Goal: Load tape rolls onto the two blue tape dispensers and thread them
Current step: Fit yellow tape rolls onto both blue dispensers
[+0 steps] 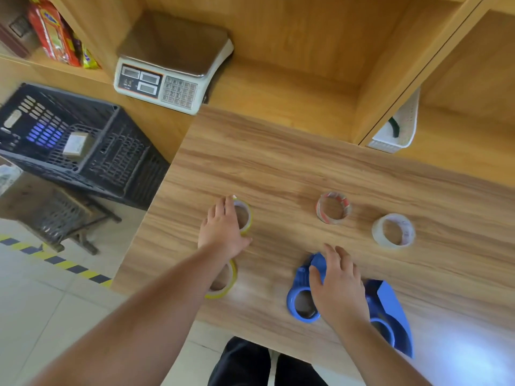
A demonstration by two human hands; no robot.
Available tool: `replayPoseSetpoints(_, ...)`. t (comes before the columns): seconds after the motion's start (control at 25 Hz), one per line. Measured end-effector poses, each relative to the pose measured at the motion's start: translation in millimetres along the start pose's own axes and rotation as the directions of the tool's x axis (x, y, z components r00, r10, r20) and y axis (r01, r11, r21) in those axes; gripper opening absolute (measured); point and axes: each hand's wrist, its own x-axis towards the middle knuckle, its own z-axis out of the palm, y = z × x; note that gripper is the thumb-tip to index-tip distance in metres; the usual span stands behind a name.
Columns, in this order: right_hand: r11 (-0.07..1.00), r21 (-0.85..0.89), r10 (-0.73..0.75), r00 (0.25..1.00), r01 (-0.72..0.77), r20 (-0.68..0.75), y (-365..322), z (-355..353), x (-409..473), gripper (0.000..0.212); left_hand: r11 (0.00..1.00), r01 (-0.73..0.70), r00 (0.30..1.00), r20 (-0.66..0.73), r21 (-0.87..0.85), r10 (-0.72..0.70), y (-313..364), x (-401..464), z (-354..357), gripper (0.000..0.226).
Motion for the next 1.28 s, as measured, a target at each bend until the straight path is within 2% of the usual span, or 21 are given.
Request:
replayPoseSetpoints(0.36,1.000,-0.017,0.017,1.000,-0.017,0.007,6.7,5.9,-7.7,0.063,1.000,-0.022,1.000,0.000,0.000,0.022,3.7,3.7,-1.3,0.117)
replayPoseSetpoints(0.56,0.997,0.061,0.033,0.998,-0.037,0.054,23.8,3.1,-15.5,0.060,0.964,-0.174,0.984,-0.008,-0.202,0.176,33.4,-64.4,5.3,0.120)
replayPoseSetpoints(0.76,0.986,0.134,0.077,0.983,-0.100,0.165,47.9,-3.2,-22.3,0.038,0.941,-0.256,0.960,0.055,-0.221,0.274,65.8,-138.4,40.6,0.120)
replayPoseSetpoints(0.88,0.980,0.161,0.086,0.975,-0.120,0.204,55.7,-4.6,-26.2,0.033,0.940,-0.247,0.959,0.080,-0.235,0.272,80.1,-159.5,58.3,0.116)
replayPoseSetpoints(1.28,0.967,0.223,0.066,0.964,-0.126,0.258,70.2,-9.4,-26.1,0.042,0.965,-0.210,0.972,0.075,-0.155,0.223,104.8,-171.5,90.4,0.111)
